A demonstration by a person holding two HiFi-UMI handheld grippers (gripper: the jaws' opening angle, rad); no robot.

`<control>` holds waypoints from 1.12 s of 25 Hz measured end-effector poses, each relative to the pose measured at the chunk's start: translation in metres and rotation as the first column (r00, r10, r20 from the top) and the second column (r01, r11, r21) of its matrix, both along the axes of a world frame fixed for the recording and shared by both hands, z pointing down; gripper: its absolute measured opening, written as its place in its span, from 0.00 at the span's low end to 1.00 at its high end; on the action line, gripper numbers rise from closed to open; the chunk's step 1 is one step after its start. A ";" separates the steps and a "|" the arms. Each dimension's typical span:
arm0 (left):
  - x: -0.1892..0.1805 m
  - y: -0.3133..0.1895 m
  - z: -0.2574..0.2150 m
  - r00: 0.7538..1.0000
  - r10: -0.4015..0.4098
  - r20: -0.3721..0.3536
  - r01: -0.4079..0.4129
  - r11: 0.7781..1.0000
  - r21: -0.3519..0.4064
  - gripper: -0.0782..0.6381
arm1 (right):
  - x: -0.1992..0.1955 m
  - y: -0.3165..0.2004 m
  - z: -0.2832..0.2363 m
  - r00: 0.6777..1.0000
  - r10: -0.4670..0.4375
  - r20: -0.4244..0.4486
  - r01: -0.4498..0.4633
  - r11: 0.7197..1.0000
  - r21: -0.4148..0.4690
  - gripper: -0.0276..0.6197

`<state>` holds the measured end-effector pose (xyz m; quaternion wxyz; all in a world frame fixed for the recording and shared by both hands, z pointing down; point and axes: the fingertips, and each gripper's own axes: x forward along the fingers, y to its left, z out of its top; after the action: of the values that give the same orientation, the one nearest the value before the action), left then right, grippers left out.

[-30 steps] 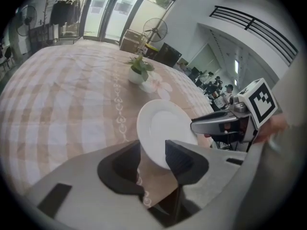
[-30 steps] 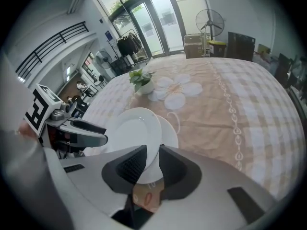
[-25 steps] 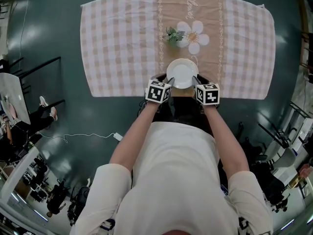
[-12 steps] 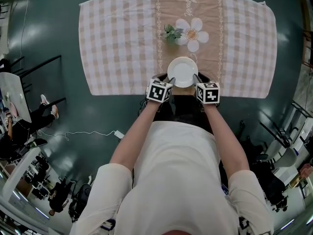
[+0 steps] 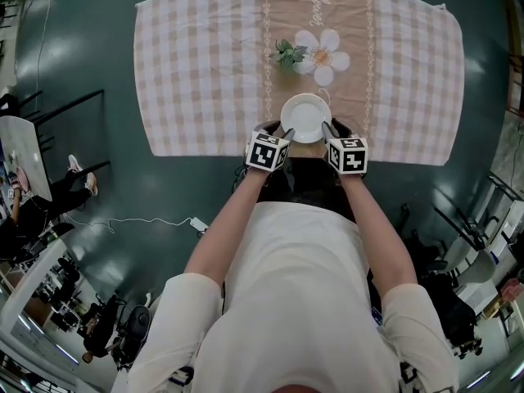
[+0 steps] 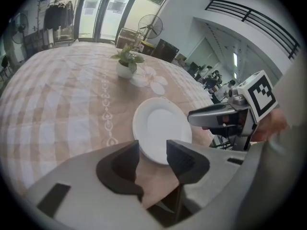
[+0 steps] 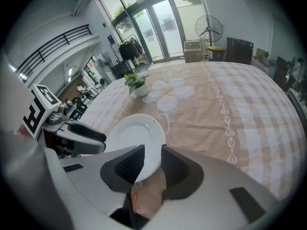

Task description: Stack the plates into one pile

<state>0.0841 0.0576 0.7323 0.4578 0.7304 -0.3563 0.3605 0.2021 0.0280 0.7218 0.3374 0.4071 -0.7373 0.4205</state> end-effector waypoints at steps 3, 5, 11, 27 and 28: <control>0.000 0.003 -0.004 1.000 -0.002 -0.001 0.002 1.000 0.007 0.36 | 0.001 0.002 -0.004 1.000 -0.004 0.008 0.004 1.000 0.015 0.24; -0.002 0.003 -0.007 1.000 -0.011 0.003 0.011 1.000 0.013 0.36 | 0.002 0.002 -0.006 1.000 -0.009 0.011 0.009 1.000 0.022 0.24; -0.006 -0.001 -0.031 0.998 -0.058 -0.016 0.059 0.996 0.068 0.36 | 0.007 -0.002 -0.022 0.999 -0.050 -0.003 0.050 0.998 0.048 0.23; -0.027 -0.016 -0.133 0.995 -0.058 -0.087 0.079 0.964 0.253 0.24 | 0.019 -0.023 -0.129 0.992 -0.110 0.056 0.094 0.967 0.237 0.17; -0.028 -0.019 -0.142 0.994 -0.059 -0.092 0.082 0.959 0.273 0.23 | 0.021 -0.023 -0.134 0.993 -0.110 0.051 0.094 0.965 0.246 0.16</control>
<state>0.0556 0.0389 0.5900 0.3785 0.7884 -0.4094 0.2600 0.2231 0.0048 0.5879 0.2823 0.3930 -0.8138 0.3218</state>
